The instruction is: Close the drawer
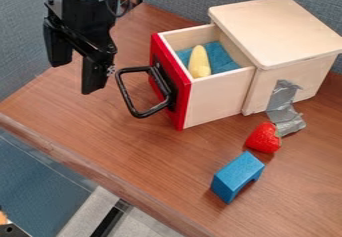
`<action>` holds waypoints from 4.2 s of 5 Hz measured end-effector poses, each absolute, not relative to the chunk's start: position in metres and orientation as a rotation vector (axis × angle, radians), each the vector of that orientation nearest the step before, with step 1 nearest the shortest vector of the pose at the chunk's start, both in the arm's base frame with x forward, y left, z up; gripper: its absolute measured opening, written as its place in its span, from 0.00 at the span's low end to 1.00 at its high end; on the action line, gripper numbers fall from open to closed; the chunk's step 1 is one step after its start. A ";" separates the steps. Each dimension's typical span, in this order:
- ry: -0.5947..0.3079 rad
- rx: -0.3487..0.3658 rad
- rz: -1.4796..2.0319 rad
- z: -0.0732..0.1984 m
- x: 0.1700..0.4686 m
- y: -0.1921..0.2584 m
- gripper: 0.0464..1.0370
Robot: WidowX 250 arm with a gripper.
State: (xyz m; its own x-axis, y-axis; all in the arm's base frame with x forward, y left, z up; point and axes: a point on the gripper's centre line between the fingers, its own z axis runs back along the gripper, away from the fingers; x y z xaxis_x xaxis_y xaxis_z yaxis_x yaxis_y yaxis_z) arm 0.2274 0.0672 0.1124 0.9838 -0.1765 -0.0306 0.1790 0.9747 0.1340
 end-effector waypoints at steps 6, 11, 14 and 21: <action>0.135 0.106 -0.441 0.068 0.231 0.099 0.96; -0.076 0.190 -0.462 0.054 0.253 0.077 0.96; 0.035 0.122 -0.474 0.045 0.267 0.080 0.96; 0.042 0.076 -0.548 0.029 0.305 0.066 0.96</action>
State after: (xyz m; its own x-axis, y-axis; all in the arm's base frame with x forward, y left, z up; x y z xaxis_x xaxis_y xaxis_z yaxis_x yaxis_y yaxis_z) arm 0.3051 0.0662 0.0290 0.8530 -0.5185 -0.0601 0.5216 0.8510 0.0613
